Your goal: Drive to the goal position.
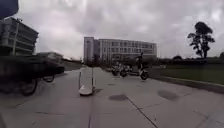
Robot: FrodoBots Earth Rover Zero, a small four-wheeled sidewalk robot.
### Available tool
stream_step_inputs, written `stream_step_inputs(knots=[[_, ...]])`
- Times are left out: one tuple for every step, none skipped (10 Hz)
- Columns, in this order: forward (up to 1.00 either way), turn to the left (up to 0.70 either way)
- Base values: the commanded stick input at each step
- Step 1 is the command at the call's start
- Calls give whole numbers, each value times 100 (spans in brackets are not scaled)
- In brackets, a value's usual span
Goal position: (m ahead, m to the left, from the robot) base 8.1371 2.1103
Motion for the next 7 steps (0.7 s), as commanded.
stream_step_inputs(knots=[[70,0],[70,0],[70,0],[70,0],[70,0],[70,0],[70,0]])
